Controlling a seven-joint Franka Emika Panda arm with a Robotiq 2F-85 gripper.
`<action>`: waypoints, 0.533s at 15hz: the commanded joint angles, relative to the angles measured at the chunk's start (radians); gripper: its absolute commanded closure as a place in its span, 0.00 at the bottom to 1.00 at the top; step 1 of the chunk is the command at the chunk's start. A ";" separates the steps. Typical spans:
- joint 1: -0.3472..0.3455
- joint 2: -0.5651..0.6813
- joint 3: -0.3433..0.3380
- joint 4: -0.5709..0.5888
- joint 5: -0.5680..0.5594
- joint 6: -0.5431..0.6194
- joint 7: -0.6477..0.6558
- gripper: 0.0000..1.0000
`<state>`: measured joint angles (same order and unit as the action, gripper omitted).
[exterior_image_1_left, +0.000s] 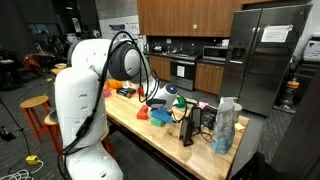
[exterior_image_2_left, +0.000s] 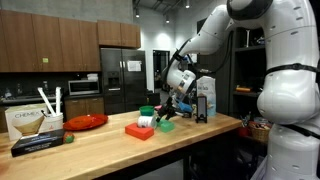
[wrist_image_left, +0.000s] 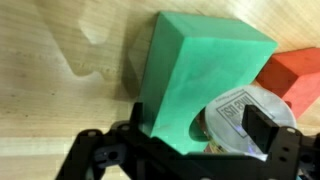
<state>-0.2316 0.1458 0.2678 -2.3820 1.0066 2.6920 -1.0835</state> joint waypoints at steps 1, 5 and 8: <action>-0.038 -0.034 0.003 -0.002 0.123 -0.116 -0.120 0.00; 0.053 -0.038 -0.102 0.006 0.208 -0.225 -0.186 0.00; 0.113 -0.043 -0.147 0.009 0.262 -0.280 -0.219 0.00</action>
<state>-0.1797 0.1262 0.1680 -2.3752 1.2114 2.4618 -1.2662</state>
